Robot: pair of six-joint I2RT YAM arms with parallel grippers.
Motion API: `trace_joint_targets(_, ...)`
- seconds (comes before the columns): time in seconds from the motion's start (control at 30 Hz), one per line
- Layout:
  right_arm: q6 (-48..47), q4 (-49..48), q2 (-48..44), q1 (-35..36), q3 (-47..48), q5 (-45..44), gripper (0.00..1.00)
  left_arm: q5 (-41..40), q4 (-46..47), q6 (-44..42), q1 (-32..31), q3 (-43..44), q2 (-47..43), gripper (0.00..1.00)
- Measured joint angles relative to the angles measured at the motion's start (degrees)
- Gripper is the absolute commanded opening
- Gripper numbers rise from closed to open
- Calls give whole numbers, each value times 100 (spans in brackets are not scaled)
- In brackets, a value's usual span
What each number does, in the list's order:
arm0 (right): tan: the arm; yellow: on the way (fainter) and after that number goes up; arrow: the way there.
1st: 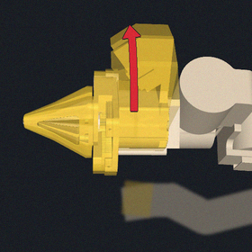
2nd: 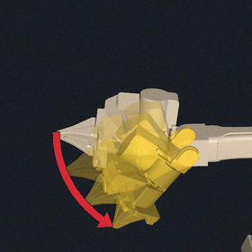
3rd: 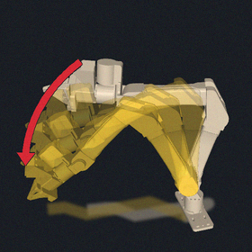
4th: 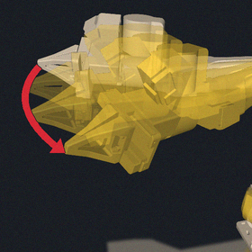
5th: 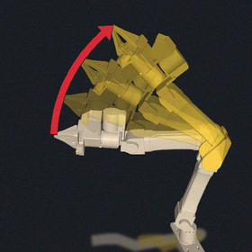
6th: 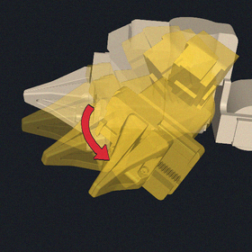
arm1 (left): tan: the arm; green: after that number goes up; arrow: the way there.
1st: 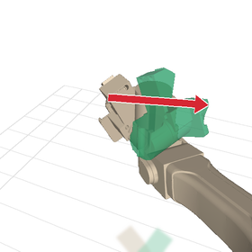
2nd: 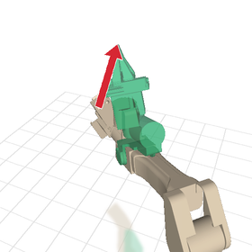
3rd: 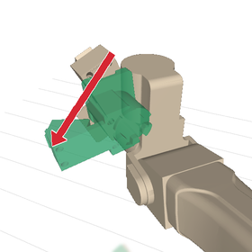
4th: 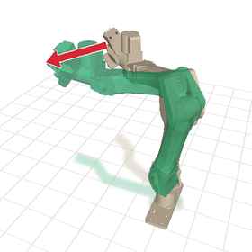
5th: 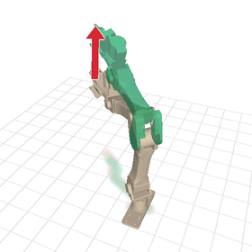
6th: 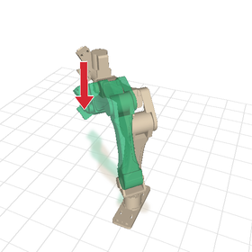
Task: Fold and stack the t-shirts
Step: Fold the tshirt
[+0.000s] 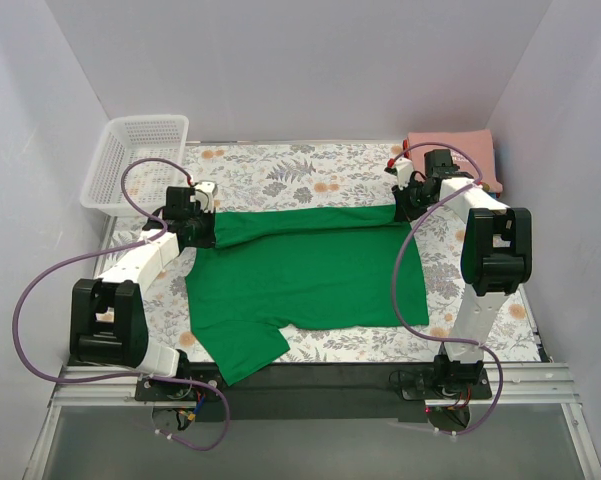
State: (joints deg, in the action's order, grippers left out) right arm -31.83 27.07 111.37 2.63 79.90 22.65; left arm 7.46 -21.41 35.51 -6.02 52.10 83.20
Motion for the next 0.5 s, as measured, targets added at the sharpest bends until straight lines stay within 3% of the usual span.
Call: trace_joint_targets(0.5, -170, 39, -7, 0, -96, 2, 1, -2, -76, -166, 0, -177, -173, 0)
